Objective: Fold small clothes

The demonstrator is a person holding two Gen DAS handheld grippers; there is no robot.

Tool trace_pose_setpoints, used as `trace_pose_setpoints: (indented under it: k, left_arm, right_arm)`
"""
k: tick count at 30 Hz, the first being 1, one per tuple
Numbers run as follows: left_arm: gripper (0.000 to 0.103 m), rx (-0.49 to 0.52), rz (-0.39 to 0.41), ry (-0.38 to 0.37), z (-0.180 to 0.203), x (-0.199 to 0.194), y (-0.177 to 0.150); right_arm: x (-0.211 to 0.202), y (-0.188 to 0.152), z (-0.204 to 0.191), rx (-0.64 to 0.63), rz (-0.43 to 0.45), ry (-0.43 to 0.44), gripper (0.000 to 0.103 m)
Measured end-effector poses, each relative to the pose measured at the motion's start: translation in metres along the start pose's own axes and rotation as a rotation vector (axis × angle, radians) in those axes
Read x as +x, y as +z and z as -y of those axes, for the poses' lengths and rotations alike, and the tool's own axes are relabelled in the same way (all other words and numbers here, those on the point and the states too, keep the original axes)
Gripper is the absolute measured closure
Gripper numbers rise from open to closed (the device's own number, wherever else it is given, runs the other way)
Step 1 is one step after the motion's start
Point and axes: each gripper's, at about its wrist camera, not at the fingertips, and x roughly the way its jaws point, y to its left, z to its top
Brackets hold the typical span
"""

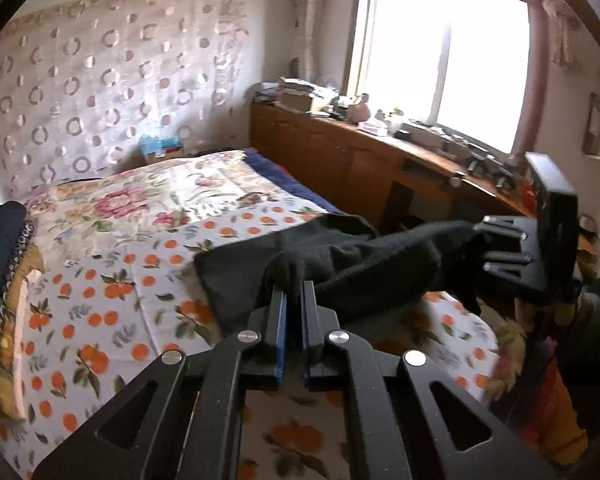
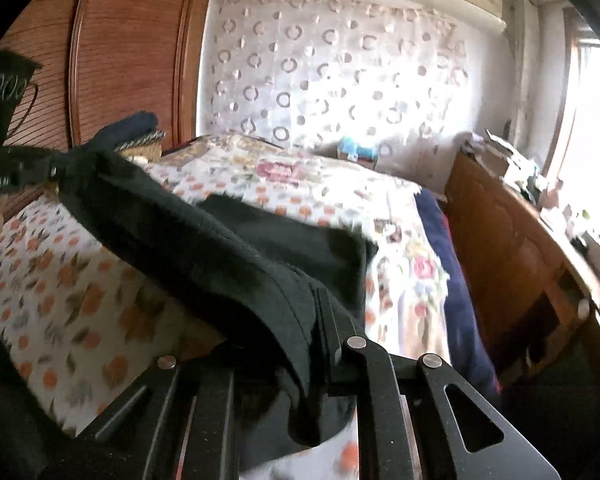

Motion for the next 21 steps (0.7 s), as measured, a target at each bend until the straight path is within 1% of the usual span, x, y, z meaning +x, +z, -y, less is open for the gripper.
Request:
trace_pose_setpoints:
  k: [5,8,11,14,18,20,21]
  left_arm:
    - [0.097,-0.033,-0.022,0.045,-0.029,0.029,0.016]
    - [0.097,-0.05,-0.046,0.066,-0.045,0.05,0.024]
    - [0.097,-0.06,-0.079,0.073,-0.056,0.072,0.027]
    - [0.096,-0.071,-0.121,0.067,-0.066,0.093,0.027]
    - [0.096,-0.096,-0.158,0.054,-0.075,0.109,0.025]
    - [0.09,-0.109,-0.169,0.055,-0.079,0.112,0.024]
    - [0.087,-0.11,-0.169,0.059,-0.08,0.112,0.025]
  right_arm:
    - [0.048,0.035,0.008,-0.02,0.009,0.032,0.089]
    - [0.077,0.044,0.019,-0.012,-0.005,0.055,0.089]
    - [0.113,0.046,0.034,0.002,-0.049,0.076,0.089]
    - [0.129,0.045,0.044,0.015,-0.09,0.093,0.088]
    - [0.141,0.053,0.048,0.03,-0.133,0.115,0.088]
    - [0.149,0.057,0.051,0.029,-0.151,0.117,0.088]
    - [0.15,0.059,0.051,0.032,-0.154,0.118,0.086]
